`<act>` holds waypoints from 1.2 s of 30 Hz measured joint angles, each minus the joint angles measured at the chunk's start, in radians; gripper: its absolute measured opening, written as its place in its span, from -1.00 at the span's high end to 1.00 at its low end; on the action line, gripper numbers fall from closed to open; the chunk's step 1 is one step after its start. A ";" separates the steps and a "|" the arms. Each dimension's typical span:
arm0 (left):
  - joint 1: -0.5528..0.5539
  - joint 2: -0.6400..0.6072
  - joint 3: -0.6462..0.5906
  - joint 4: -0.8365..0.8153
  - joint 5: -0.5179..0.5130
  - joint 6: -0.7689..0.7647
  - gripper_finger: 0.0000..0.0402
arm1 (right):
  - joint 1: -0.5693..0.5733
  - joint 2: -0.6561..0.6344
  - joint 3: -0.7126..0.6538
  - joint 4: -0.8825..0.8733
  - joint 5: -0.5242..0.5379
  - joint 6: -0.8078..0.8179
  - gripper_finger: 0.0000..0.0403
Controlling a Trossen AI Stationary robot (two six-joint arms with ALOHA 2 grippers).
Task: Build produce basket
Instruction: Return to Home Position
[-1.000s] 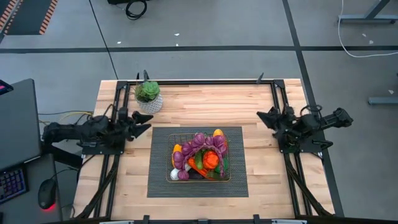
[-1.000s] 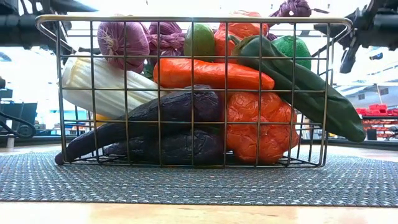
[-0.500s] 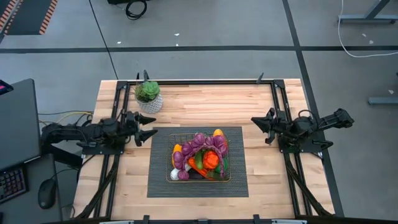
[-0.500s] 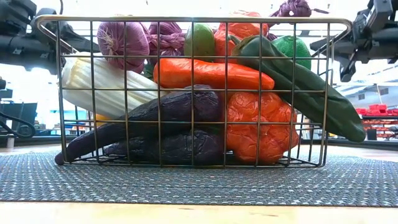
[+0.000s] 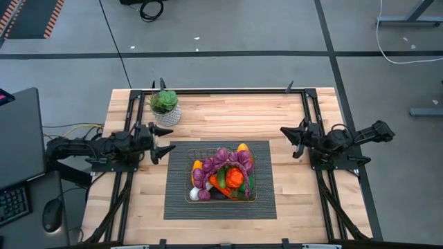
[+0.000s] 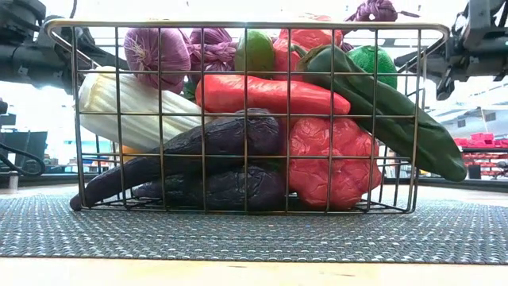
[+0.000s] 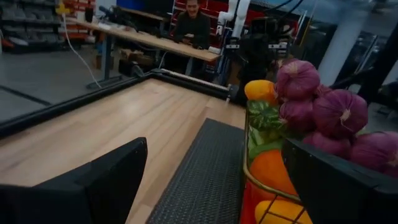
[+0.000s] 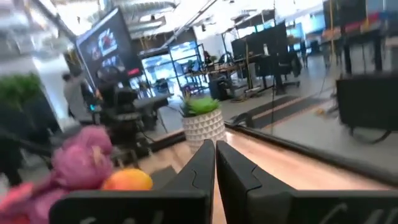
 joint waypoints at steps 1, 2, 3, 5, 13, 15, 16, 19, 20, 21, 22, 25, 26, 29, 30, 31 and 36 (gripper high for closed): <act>-0.001 0.000 0.000 0.004 0.000 0.016 -0.88 | 0.000 0.003 0.000 -0.002 -0.003 -0.035 0.89; -0.004 0.000 0.000 0.010 0.000 0.027 -0.88 | 0.000 0.006 0.000 -0.008 -0.019 -0.057 0.89; -0.006 0.000 0.000 0.022 0.001 0.030 -0.88 | 0.000 0.010 0.000 -0.014 -0.041 -0.073 0.89; -0.008 0.000 0.000 0.041 0.004 0.031 -0.88 | 0.000 0.019 0.000 -0.043 -0.109 -0.089 0.89; -0.009 0.000 0.000 0.040 0.190 0.068 -0.88 | 0.001 0.125 0.000 -0.146 -0.482 -0.029 0.89; -0.009 0.000 0.000 0.040 0.201 0.068 -0.88 | 0.001 0.157 0.000 -0.143 -0.491 -0.017 0.89; -0.009 0.000 0.000 0.040 0.203 0.069 -0.88 | 0.000 0.172 0.000 -0.143 -0.487 -0.007 0.89; -0.009 0.000 0.000 0.040 0.203 0.069 -0.88 | -0.008 0.212 0.000 -0.123 -0.449 0.008 0.89; -0.009 0.000 0.000 0.040 0.207 0.069 -0.88 | -0.013 0.222 0.000 -0.112 -0.439 0.012 0.89; -0.009 0.000 0.000 0.040 0.218 0.068 -0.88 | -0.019 0.231 0.000 -0.099 -0.434 0.013 0.89; -0.008 0.000 0.000 0.040 0.231 0.068 -0.88 | -0.024 0.237 0.000 -0.089 -0.431 0.013 0.89; -0.008 0.000 0.000 0.024 0.295 0.064 -0.88 | -0.047 0.245 0.000 -0.082 -0.431 0.013 0.89; -0.008 0.000 0.000 0.011 0.315 0.064 -0.88 | -0.056 0.244 0.000 -0.089 -0.431 0.013 0.89; -0.008 0.000 0.000 -0.020 0.338 0.064 -0.88 | -0.090 0.241 0.000 -0.114 -0.447 0.024 0.89; -0.008 0.000 0.000 -0.021 0.338 0.065 -0.88 | -0.102 0.241 0.000 -0.114 -0.459 0.029 0.89; -0.008 0.000 0.000 -0.021 0.338 0.065 -0.88 | -0.115 0.241 0.000 -0.116 -0.480 0.033 0.89; -0.008 0.000 0.000 -0.018 0.338 0.057 -0.88 | -0.159 0.216 0.000 -0.094 -0.650 0.046 0.89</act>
